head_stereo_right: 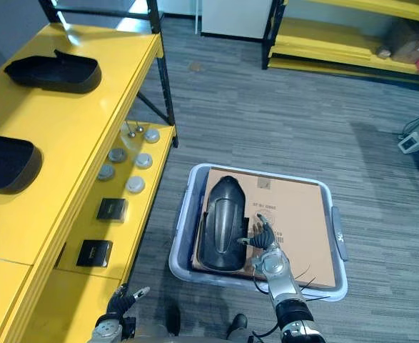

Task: Walk over and take plastic housings, then place them on the shelf

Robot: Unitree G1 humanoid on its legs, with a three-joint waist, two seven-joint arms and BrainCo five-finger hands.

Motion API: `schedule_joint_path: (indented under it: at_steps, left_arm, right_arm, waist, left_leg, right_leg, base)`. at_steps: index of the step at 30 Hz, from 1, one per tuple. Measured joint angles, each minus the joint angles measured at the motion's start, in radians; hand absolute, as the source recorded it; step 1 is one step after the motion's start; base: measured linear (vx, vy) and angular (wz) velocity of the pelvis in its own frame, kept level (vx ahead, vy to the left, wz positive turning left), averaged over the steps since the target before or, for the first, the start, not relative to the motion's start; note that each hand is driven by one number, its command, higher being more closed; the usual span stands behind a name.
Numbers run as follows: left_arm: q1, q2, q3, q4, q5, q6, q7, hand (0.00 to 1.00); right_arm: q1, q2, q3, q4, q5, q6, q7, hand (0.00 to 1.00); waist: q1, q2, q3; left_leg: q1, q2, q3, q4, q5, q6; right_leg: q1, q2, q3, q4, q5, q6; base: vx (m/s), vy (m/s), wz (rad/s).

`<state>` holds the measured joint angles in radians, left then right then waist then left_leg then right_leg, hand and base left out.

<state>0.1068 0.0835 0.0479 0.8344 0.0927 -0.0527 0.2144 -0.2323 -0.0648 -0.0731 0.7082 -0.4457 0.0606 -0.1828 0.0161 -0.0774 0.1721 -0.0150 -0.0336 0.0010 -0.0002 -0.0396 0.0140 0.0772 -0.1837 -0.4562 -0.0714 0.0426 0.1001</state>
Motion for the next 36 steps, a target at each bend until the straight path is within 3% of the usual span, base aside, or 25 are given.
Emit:
schedule_joint_path:
  at_steps: [2,8,26,36]
  left_arm:
    - [-0.013,0.001,-0.016,-0.001,0.0,0.0,0.008,0.0]
    - [-0.016,0.003,-0.02,0.0,0.001,0.001,0.01,0.0]
    - [-0.047,0.021,-0.043,-0.011,0.0,0.001,0.005,0.0]
    - [-0.038,0.007,-0.059,-0.149,-0.001,0.005,0.011,0.0]
  right_arm:
    - [-0.028,-0.001,-0.016,0.019,-0.031,0.016,-0.037,1.0]
    - [-0.069,-0.002,-0.03,0.041,-0.024,0.025,-0.038,1.0]
    - [-0.053,0.018,-0.025,0.062,0.211,0.028,0.037,1.0]
    - [0.04,0.028,-0.031,-0.256,0.226,0.02,-0.036,1.0]
  waist:
    - [0.0,-0.002,0.009]
    - [0.001,-0.005,0.018]
    - [0.002,-0.007,0.017]
    - [-0.002,-0.019,0.007]
  left_leg:
    - [-0.008,-0.004,0.0,-0.004,0.011,0.005]
    - [0.0,-0.01,0.002,-0.069,0.058,-0.001]
    - [0.036,-0.001,0.018,-0.093,0.068,-0.006]
    - [0.048,0.001,0.03,-0.093,0.068,-0.006]
  right_leg:
    - [-0.005,-0.009,-0.005,-0.001,0.003,0.002]
    - [-0.027,-0.01,-0.002,-0.001,0.007,0.005]
    - [-0.011,-0.002,0.023,-0.002,0.007,0.006]
    - [-0.012,-0.001,0.053,-0.001,0.01,0.011]
  base:
    - [-0.06,0.038,0.11]
    - [-0.06,0.006,0.01]
    - [-0.01,-0.004,-0.02]
    - [-0.03,-0.002,-0.06]
